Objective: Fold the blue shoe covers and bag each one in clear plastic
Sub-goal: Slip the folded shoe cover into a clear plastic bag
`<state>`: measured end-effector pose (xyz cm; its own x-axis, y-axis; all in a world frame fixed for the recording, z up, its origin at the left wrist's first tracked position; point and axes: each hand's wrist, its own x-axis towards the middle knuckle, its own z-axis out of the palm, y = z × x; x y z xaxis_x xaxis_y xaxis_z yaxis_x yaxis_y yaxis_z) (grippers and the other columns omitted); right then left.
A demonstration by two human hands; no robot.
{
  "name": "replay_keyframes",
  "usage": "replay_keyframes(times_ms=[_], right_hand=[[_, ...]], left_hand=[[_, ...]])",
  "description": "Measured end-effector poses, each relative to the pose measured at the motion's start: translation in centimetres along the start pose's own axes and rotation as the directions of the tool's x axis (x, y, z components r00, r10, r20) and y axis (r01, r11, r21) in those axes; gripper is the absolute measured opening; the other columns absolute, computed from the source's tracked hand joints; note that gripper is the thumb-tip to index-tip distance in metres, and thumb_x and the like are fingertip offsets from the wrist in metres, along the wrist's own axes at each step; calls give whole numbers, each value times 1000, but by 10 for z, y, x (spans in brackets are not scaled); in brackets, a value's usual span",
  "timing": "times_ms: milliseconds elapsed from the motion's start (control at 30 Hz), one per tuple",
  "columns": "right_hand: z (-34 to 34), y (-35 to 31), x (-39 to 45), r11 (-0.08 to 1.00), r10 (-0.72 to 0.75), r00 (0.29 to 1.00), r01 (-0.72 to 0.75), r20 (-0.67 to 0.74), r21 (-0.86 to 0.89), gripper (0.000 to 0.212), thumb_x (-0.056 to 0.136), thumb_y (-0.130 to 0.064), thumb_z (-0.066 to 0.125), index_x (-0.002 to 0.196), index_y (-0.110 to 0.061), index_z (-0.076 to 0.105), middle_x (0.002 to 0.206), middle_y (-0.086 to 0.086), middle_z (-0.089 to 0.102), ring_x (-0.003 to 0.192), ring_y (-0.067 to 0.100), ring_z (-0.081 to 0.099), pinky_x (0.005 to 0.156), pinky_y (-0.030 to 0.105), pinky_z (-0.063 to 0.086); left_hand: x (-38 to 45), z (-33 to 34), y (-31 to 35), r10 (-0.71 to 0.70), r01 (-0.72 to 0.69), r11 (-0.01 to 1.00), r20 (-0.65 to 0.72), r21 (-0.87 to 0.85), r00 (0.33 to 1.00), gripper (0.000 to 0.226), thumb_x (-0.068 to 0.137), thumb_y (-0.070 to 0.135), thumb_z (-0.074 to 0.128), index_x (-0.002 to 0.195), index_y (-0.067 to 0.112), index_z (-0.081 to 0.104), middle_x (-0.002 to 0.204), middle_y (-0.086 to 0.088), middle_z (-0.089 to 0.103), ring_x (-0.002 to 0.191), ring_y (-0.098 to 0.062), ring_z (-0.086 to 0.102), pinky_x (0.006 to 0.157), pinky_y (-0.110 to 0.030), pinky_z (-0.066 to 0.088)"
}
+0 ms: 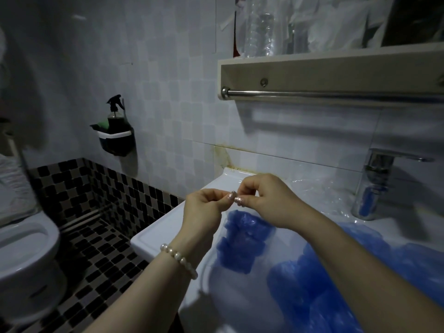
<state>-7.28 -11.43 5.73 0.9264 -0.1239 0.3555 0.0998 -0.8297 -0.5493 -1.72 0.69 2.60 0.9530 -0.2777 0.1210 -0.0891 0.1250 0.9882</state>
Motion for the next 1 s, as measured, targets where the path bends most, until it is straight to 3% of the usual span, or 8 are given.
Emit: replay_keyframes(times_ms=[200, 300, 367, 467, 700, 867, 1000], right_hand=[[-13, 3, -3, 999, 34, 996, -31, 79, -36, 16, 90, -26, 60, 83, -14, 68, 77, -4, 65, 77, 16, 61, 77, 33, 51], [-19, 5, -5, 998, 47, 995, -42, 83, -56, 18, 91, -27, 58, 90, -13, 69, 82, 0, 66, 80, 18, 62, 80, 35, 52], [-22, 7, -4, 998, 42, 995, -37, 88, -50, 17, 91, -26, 58, 93, -13, 69, 84, 0, 67, 81, 17, 62, 80, 34, 53], [-27, 10, -5, 998, 57, 994, -53, 91, -42, 17, 91, -26, 59, 91, -12, 69, 83, -1, 67, 80, 16, 62, 70, 26, 50], [-40, 20, -5, 997, 80, 993, -80, 90, -7, 12, 90, -25, 61, 84, -19, 68, 80, -4, 68, 77, 11, 62, 72, 22, 47], [-47, 25, -5, 996, 91, 993, -92, 80, 10, 12, 90, -25, 61, 82, -20, 68, 78, -3, 67, 77, 12, 62, 71, 21, 47], [-49, 29, -3, 994, 101, 993, -103, 54, 34, 12, 88, -25, 63, 78, -20, 68, 75, -4, 67, 74, 12, 61, 67, 21, 47]], left_hand=[[4, 5, -1, -43, 42, 999, -30, -23, 999, 14, 87, 4, 63, 74, 7, 67, 77, -9, 67, 78, -20, 60, 68, -26, 48], [11, 2, 1, -91, 85, 993, -62, -83, 994, 7, 86, 3, 64, 80, 2, 67, 83, -12, 67, 89, -27, 61, 89, -38, 49], [16, 1, 0, -117, 110, 990, -75, -88, 990, 6, 84, 3, 66, 79, 2, 67, 82, -13, 66, 89, -27, 59, 95, -41, 46], [21, 2, -5, -153, 142, 983, -90, -119, 984, 10, 84, 1, 66, 73, 3, 65, 76, -10, 63, 83, -23, 54, 89, -38, 45], [30, 1, -11, -193, 173, 959, -72, -223, 979, 6, 83, -4, 65, 77, -2, 64, 74, -10, 61, 69, -16, 51, 69, -23, 43], [30, 2, -9, -193, 177, 955, -46, -237, 980, 4, 84, -5, 63, 80, -2, 63, 75, -10, 63, 75, -18, 57, 79, -26, 48], [28, 3, -8, -187, 174, 947, -21, -268, 982, 8, 88, -6, 56, 83, -5, 63, 78, -14, 65, 76, -19, 61, 77, -24, 51]])
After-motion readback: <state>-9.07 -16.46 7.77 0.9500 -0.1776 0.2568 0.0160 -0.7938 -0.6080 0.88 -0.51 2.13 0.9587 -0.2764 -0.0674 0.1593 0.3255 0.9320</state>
